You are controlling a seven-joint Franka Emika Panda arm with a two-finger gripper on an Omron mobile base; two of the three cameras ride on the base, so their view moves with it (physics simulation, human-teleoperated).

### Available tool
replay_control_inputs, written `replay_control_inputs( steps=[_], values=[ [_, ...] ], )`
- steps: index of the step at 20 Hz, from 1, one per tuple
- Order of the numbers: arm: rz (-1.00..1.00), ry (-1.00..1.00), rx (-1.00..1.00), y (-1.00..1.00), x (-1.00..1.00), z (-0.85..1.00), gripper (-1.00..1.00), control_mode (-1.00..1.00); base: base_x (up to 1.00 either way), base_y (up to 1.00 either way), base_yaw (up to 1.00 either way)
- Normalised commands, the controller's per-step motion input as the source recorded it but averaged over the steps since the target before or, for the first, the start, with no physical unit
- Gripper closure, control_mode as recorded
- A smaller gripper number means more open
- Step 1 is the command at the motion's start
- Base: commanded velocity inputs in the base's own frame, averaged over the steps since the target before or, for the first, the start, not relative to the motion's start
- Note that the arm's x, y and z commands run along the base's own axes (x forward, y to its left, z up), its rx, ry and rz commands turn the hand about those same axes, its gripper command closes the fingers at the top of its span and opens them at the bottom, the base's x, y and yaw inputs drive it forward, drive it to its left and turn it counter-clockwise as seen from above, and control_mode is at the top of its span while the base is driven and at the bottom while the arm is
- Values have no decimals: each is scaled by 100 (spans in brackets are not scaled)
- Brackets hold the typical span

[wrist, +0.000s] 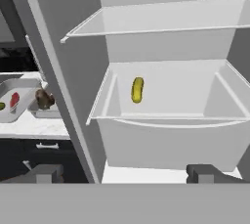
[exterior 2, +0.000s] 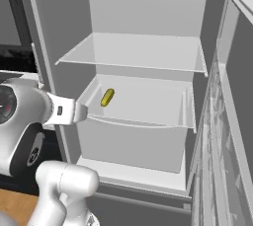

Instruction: Place one cucumber and one steak in each tupperware on the nearby counter, to pack two identical lunches.

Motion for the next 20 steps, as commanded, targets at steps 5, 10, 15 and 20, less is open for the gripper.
replay_control_inputs(
  steps=[5,10,15,20],
  values=[
    [3,-1,0,-1,29,0,-100,-100,0,0,0],
    [0,4,2,-6,55,-12,-100,-100,0,0,0],
    [0,-2,10,-1,52,-22,-100,-100,0,0,0],
    [0,-7,15,0,39,-35,-100,-100,0,0,0]
  ],
)
